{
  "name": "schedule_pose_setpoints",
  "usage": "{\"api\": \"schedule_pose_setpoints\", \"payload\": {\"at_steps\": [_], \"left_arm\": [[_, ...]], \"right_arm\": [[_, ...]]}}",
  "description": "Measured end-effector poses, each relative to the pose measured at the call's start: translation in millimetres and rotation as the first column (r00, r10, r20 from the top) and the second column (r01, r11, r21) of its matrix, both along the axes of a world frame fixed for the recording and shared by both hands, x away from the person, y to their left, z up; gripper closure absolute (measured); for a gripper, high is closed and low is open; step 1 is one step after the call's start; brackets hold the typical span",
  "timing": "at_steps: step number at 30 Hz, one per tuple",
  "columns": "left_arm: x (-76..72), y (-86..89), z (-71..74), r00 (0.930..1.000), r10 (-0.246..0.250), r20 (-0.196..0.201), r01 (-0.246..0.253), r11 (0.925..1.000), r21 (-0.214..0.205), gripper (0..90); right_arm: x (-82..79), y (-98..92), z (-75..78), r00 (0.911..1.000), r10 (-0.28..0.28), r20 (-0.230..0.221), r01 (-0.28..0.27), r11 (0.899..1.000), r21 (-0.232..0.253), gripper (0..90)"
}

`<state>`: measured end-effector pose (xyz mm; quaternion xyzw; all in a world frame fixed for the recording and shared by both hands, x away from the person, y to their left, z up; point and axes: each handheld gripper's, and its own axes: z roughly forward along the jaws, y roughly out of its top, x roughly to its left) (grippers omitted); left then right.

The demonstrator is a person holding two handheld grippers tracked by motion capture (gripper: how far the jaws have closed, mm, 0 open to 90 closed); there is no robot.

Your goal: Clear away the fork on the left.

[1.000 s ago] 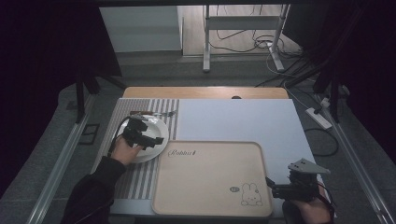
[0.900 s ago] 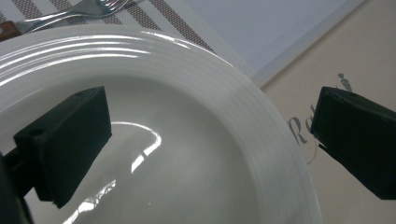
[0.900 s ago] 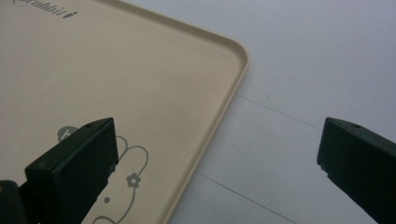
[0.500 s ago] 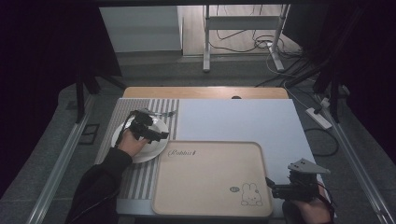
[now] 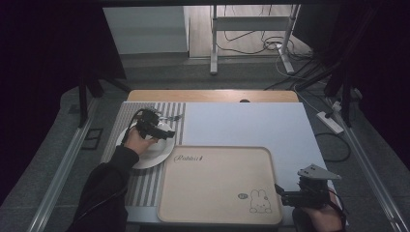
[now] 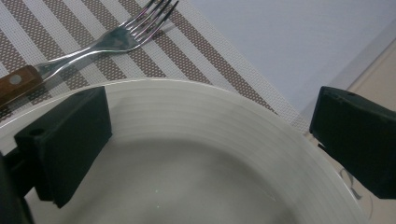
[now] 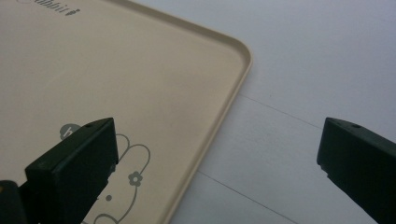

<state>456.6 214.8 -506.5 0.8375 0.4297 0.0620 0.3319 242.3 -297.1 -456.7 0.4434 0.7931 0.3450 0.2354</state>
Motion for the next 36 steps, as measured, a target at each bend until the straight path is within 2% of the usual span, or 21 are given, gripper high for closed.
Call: {"api": "schedule_pose_setpoints", "payload": {"at_steps": [7, 9, 11, 12, 13, 15, 17, 18, 21, 22, 23, 24, 28, 31, 36], "left_arm": [[13.9, -0.2, 2.4, 0.9995, 0.025, 0.020, -0.026, 0.9987, 0.045, 3.4], [18.3, 1.4, 4.6, 0.9991, 0.034, 0.027, -0.035, 0.9975, 0.061, 7.0], [22.4, 3.1, 6.8, 0.9987, 0.038, 0.035, -0.041, 0.9960, 0.080, 16.6], [24.4, 4.1, 7.7, 0.9983, 0.043, 0.039, -0.046, 0.9950, 0.088, 16.6], [26.4, 5.6, 8.7, 0.9980, 0.047, 0.043, -0.051, 0.9941, 0.095, 26.5], [30.4, 9.3, 10.3, 0.9976, 0.054, 0.043, -0.058, 0.9937, 0.096, 36.1], [34.5, 12.8, 11.0, 0.9968, 0.067, 0.043, -0.072, 0.9914, 0.110, 50.3], [37.2, 15.0, 10.9, 0.9966, 0.072, 0.039, -0.076, 0.9895, 0.123, 57.1], [43.3, 21.7, 10.3, 0.9972, 0.073, 0.015, -0.074, 0.9899, 0.121, 78.2], [44.9, 24.0, 10.0, 0.9972, 0.074, 0.015, -0.075, 0.9884, 0.132, 78.2], [46.5, 26.2, 9.6, 0.9965, 0.082, 0.016, -0.084, 0.9855, 0.147, 88.9], [48.7, 29.1, 9.2, 0.9958, 0.090, 0.010, -0.091, 0.9834, 0.157, 89.0], [57.8, 44.8, 7.8, 0.9916, 0.127, -0.023, -0.122, 0.9814, 0.148, 89.0], [62.1, 54.7, 7.5, 0.9833, 0.181, -0.022, -0.175, 0.9721, 0.156, 89.0], [70.2, 67.2, 7.0, 0.9748, 0.222, -0.025, -0.215, 0.9623, 0.167, 89.0]], "right_arm": [[0.1, 0.2, -0.1, 1.0000, 0.003, -0.002, -0.003, 1.000, -0.001, 0.0], [0.1, 0.2, -0.1, 1.0000, 0.004, -0.002, -0.004, 1.000, -0.001, 0.0], [0.1, 0.2, -0.1, 1.0000, 0.005, -0.003, -0.005, 1.000, -0.001, 0.0], [0.1, 0.2, -0.1, 1.0000, 0.005, -0.003, -0.005, 1.000, -0.001, 0.0], [0.1, 0.1, -0.1, 1.0000, 0.006, -0.003, -0.006, 1.000, -0.001, 0.0], [0.1, 0.1, -0.1, 1.0000, 0.006, -0.003, -0.006, 1.000, -0.001, 0.0], [0.2, 0.1, -0.2, 1.0000, 0.006, -0.004, -0.006, 1.000, -0.001, 0.0], [0.1, 0.2, -0.2, 1.0000, 0.007, -0.004, -0.007, 1.000, -0.001, 0.0], [0.1, 0.1, -0.2, 0.9999, 0.010, -0.005, -0.010, 1.000, -0.002, 0.0], [0.1, 0.1, -0.2, 0.9999, 0.010, -0.005, -0.010, 1.000, -0.002, 0.0], [0.2, 0.2, -0.3, 0.9999, 0.010, -0.005, -0.010, 1.000, -0.002, 0.0], [0.2, 0.2, -0.3, 0.9999, 0.010, -0.005, -0.010, 1.000, -0.002, 0.0], [0.2, 0.1, -0.2, 0.9999, 0.010, -0.005, -0.010, 1.000, -0.002, 0.0], [0.3, 0.2, -0.3, 0.9999, 0.010, -0.006, -0.010, 1.000, -0.002, 0.0], [0.5, 0.3, -0.3, 0.9999, 0.011, -0.008, -0.011, 1.000, -0.004, 0.0]]}}
